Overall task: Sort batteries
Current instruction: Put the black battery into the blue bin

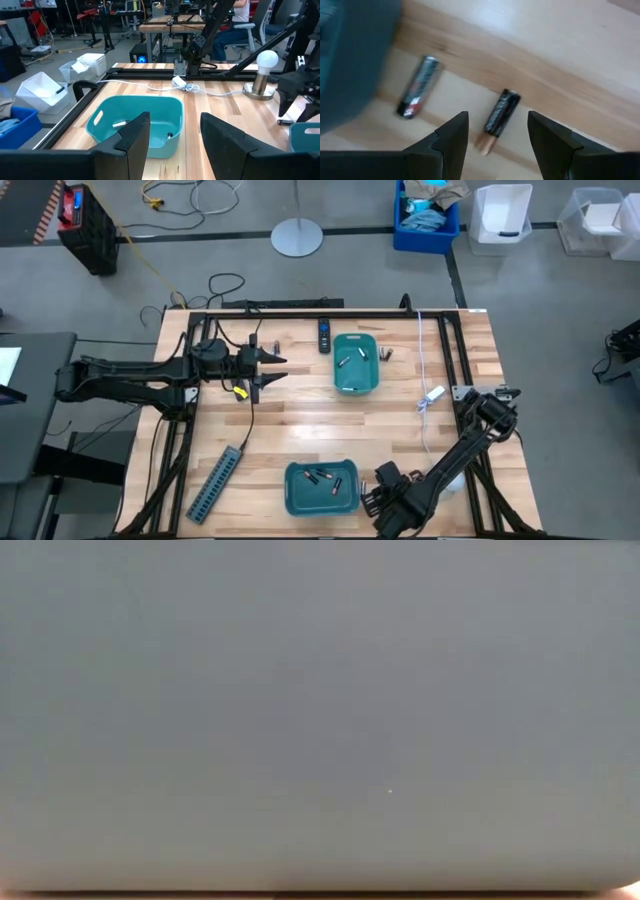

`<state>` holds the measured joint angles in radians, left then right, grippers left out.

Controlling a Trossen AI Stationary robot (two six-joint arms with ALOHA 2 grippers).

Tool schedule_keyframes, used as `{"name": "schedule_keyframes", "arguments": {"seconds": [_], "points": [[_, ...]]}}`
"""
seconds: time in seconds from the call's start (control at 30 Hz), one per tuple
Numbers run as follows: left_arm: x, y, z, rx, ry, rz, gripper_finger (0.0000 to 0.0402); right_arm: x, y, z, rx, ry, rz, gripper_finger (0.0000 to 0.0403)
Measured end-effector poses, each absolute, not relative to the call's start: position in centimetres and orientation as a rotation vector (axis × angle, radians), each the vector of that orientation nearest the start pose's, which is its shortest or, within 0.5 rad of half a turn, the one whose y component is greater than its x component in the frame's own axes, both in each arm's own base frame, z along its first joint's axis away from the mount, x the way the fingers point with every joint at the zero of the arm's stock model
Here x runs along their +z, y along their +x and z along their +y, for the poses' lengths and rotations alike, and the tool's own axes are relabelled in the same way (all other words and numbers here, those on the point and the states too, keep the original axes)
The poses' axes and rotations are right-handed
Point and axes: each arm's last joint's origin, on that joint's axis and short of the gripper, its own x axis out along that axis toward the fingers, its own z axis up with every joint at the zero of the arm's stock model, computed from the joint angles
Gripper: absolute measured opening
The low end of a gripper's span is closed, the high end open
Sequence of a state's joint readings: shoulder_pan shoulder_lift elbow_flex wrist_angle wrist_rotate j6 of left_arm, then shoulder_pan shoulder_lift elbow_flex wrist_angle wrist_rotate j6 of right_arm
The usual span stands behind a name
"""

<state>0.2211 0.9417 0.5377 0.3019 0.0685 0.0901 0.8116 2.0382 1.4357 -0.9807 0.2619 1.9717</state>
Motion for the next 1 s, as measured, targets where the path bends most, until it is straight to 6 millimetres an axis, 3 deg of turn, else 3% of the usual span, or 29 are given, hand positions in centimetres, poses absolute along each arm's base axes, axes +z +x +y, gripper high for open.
{"name": "schedule_keyframes", "arguments": {"seconds": [0.13,0.37,0.73,1.0], "points": [[26.6,20.5,4.4,0.148,0.075,0.108,0.0168,14.1,26.4,26.7,-0.942,0.798,1.121,0.0221],[26.5,20.5,4.4,0.147,0.074,0.114,0.0169,13.6,26.5,26.9,-0.966,0.809,1.124,0.0214],[26.5,20.5,4.4,0.147,0.078,0.114,0.0168,13.5,26.4,26.8,-0.979,0.799,1.131,0.01],[26.5,20.5,4.4,0.147,0.089,0.115,0.0169,13.4,26.4,26.8,-0.978,0.796,1.131,0.0056]]}}
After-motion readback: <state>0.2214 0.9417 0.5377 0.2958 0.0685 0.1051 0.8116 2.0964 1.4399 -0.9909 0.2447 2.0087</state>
